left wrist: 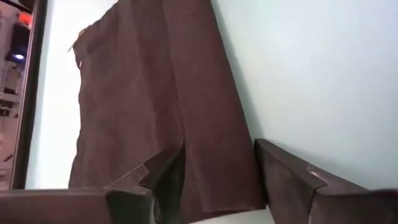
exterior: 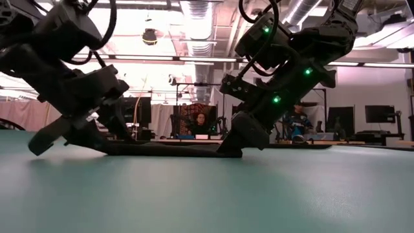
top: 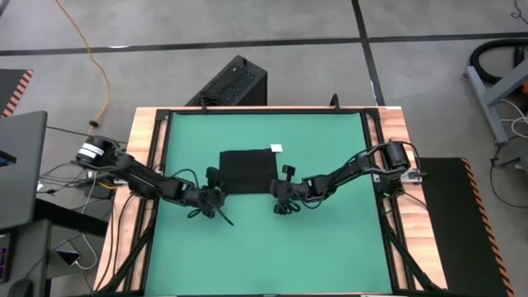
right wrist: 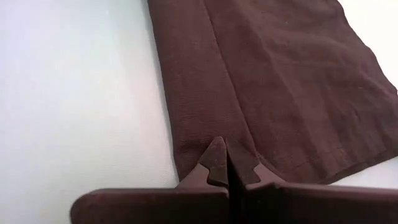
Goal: Roll towel
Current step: Roll the black towel
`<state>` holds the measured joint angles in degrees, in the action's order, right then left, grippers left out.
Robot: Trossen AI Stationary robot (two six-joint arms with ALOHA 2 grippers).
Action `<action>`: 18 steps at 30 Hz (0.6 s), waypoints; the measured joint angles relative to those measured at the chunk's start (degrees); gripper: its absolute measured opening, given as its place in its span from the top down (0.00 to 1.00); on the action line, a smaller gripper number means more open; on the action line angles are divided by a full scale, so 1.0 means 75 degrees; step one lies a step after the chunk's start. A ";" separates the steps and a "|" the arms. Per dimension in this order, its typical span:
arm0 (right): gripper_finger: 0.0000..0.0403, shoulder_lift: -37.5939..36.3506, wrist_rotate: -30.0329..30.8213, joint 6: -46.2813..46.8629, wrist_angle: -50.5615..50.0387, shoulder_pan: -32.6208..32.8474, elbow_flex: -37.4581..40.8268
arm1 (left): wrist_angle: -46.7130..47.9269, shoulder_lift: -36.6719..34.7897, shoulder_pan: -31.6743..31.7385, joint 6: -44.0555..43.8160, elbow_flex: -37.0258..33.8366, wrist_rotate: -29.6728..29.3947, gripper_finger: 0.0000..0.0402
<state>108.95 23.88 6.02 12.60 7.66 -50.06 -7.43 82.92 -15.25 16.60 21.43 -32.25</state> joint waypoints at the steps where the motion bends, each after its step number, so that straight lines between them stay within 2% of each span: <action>1: 0.99 0.0001 0.0001 0.0001 0.0000 0.0023 0.0000 | -0.0021 0.0076 0.0023 -0.0072 0.0006 0.0013 0.57; 12: 0.99 0.0006 0.0006 0.0098 -0.0004 0.0062 0.0006 | -0.0047 0.0519 0.0268 -0.0666 0.0026 0.0205 0.92; 15: 0.99 0.0009 0.0006 0.0146 -0.0006 0.0073 0.0006 | 0.0018 0.0521 0.0353 -0.0901 0.0019 0.0264 0.98; 18: 0.99 -0.0032 0.0001 0.0212 -0.0019 0.0079 0.0006 | 0.0055 0.0524 0.0423 -0.1068 0.0045 0.0414 0.99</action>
<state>108.70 23.89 7.61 12.46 8.25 -50.02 -7.01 86.85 -12.08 8.60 21.77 -29.14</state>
